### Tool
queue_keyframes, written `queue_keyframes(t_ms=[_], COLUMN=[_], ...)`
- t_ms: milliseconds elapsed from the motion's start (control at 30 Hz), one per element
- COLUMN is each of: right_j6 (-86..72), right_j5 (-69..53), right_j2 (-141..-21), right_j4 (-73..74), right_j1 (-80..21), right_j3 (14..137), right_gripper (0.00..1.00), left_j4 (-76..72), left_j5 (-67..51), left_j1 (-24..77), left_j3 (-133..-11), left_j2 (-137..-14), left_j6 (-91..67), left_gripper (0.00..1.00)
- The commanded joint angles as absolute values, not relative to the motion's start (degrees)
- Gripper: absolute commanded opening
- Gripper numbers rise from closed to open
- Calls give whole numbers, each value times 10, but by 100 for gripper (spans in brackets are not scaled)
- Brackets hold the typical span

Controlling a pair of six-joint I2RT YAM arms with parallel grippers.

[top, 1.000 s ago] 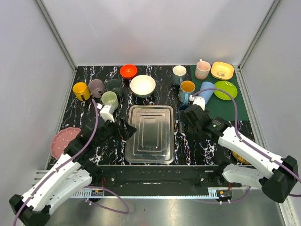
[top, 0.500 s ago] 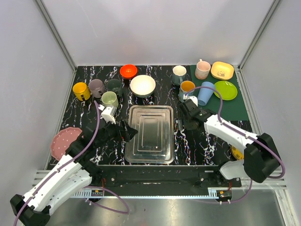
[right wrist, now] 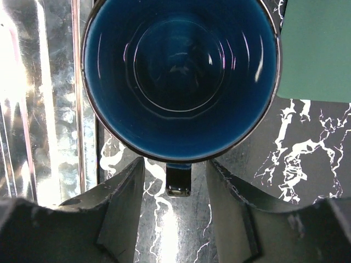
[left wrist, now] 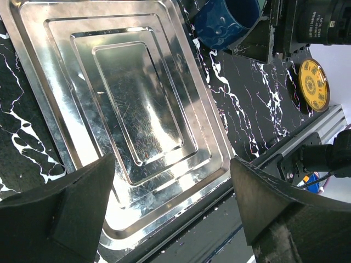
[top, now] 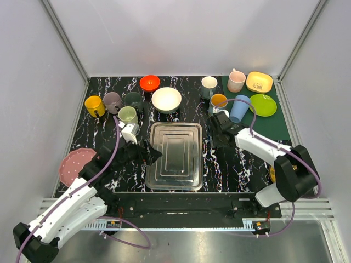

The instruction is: Turn the mug right side up

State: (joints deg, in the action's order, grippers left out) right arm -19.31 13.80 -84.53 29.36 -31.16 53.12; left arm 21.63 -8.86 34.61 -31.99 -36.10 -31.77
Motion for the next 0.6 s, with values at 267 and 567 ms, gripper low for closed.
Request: queue_keyframes(t_ms=[267,567], right_j6=[-186,-193], right_j5=[134,142], right_j2=[-878,-742], right_j4=[265,265], right_j1=[-304,-323], right_j3=[563,544], right_gripper=[22,0], left_j4=[185,181], left_j5=[-108,-83], left_j1=[347,347], left_j3=[-326,-322], left_j2=[-357,-352], left_j6=[-310,-318], left_gripper=[84,79])
